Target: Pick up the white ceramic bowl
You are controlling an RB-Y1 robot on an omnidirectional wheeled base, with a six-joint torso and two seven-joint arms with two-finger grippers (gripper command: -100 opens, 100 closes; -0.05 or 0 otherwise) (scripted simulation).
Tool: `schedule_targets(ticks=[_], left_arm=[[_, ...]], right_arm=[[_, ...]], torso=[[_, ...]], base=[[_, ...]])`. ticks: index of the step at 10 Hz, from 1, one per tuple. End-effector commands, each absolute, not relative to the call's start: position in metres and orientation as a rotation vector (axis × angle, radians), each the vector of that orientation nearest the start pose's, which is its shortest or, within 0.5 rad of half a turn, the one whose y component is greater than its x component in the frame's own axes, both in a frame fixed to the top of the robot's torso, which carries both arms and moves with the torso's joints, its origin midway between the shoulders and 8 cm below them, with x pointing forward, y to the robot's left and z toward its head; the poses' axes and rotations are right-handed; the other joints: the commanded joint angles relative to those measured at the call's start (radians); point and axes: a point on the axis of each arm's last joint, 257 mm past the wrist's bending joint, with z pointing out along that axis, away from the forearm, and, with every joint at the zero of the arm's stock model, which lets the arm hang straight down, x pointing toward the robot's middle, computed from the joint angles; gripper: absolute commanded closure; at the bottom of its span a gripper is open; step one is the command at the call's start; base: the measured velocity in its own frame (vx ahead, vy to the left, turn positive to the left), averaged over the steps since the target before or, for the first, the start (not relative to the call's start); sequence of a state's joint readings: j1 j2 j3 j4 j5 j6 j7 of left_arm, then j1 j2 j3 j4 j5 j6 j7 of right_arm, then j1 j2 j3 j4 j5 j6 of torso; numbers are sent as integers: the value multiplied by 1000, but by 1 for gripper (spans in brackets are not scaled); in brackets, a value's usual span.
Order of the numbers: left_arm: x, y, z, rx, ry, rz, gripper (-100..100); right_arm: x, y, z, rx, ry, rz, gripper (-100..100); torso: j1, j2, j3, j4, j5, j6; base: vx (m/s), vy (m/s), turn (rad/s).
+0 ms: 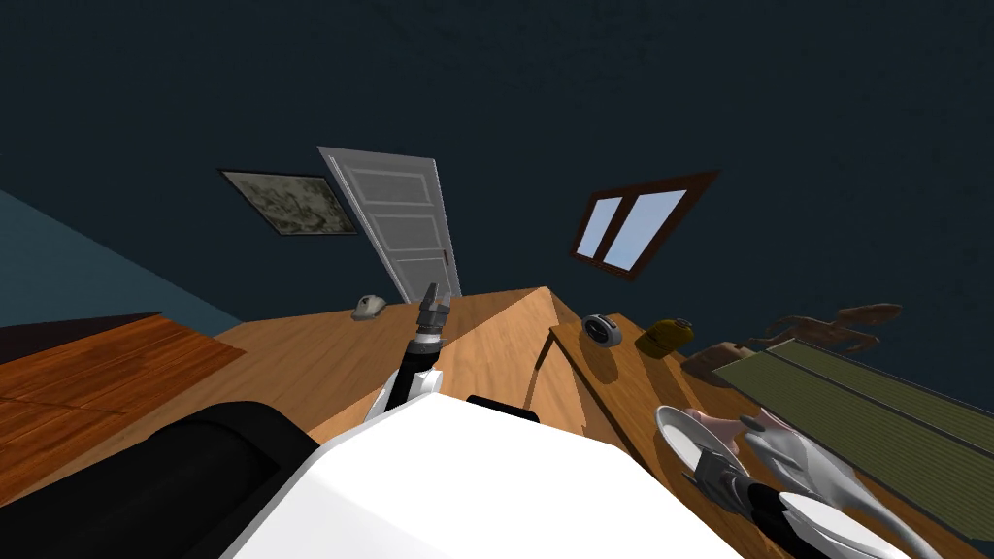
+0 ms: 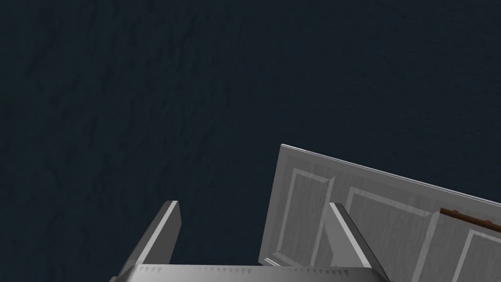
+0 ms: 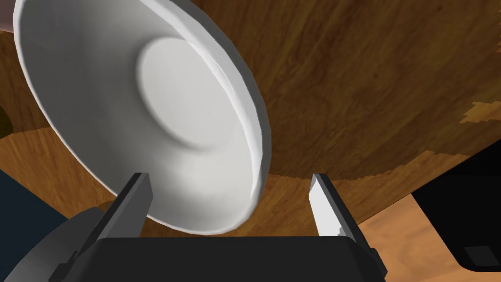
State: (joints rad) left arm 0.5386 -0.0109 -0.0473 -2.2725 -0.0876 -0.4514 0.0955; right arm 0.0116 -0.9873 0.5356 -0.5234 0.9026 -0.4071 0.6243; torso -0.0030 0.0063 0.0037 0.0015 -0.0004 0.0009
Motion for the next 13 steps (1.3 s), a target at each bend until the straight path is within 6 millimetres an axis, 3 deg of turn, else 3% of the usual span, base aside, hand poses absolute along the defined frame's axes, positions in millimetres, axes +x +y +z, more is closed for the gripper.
schedule_targets(ticks=[1, 13], left_arm=[[354, 261, -2, -731, 692, -1346, 0], [354, 261, -2, -731, 692, -1346, 0]], right_arm=[[212, -671, -489, -1061, 2584, -549, -100], [196, -679, -503, -819, 2704, -600, -100]], torso=[[0, 0, 0, 0, 0, 0], [0, -1, 0, 0, 0, 1]], base=[[-70, -31, 101], [-86, -30, 161]])
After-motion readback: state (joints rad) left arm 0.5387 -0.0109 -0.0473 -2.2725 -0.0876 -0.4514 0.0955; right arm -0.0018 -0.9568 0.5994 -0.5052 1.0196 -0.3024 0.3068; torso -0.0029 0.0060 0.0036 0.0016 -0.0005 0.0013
